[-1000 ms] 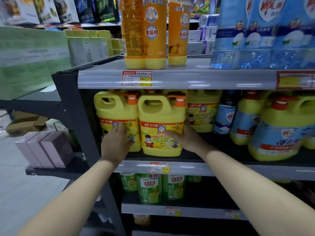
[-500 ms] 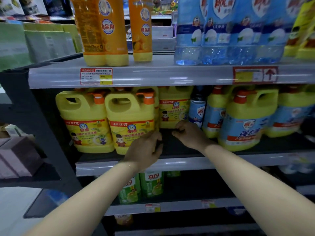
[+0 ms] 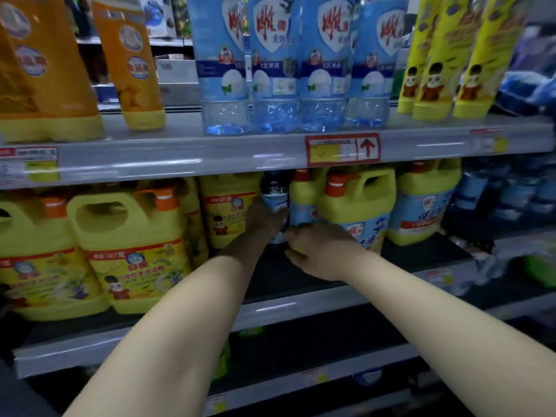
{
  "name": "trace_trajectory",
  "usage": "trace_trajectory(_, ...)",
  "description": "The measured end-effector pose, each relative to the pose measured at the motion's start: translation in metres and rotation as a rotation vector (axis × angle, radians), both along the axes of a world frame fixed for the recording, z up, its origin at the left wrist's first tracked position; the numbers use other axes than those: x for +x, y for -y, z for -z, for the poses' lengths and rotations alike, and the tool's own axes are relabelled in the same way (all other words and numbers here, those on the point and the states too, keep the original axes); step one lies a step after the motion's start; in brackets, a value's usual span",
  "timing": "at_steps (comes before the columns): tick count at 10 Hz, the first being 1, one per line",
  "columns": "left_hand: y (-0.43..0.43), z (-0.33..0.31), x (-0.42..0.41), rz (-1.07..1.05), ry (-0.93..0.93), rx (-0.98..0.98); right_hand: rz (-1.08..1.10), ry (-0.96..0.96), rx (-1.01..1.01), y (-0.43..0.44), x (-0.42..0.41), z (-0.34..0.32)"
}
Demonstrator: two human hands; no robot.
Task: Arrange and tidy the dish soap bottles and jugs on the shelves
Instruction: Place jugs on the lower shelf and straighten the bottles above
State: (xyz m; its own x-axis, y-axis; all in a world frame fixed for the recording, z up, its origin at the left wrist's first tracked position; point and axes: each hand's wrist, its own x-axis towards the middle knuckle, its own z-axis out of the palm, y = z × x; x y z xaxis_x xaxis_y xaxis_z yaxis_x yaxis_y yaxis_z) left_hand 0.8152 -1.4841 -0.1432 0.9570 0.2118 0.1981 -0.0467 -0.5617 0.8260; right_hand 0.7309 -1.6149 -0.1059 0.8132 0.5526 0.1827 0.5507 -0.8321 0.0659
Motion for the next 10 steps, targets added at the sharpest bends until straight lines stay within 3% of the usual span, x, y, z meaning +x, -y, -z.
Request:
trace_trajectory(1,0.004,-0.005,0.007,-0.074,0.033,0.016,-0.032,0.020,-0.032,0.013,-0.002,-0.010)
trace_trajectory(3,-0.010,0.024,0.002,0.000,0.276,-0.008,-0.042,0.003,0.077,0.024,-0.002,-0.018)
trace_trajectory(6,-0.040,0.037,-0.083,0.264,0.342,0.082,0.102,-0.361,0.360,-0.003,0.013,-0.010)
trace_trajectory(7,-0.042,0.031,-0.108,0.268,0.339,0.098,0.029,-0.530,0.504,-0.005,0.012,-0.002)
trace_trajectory(8,-0.042,0.008,-0.126,0.274,0.398,0.005,-0.073,-0.622,0.667,-0.008,0.002,-0.015)
trace_trajectory(10,-0.030,-0.067,-0.148,0.306,0.615,0.036,-0.236,-0.516,0.841,0.009,-0.023,-0.073)
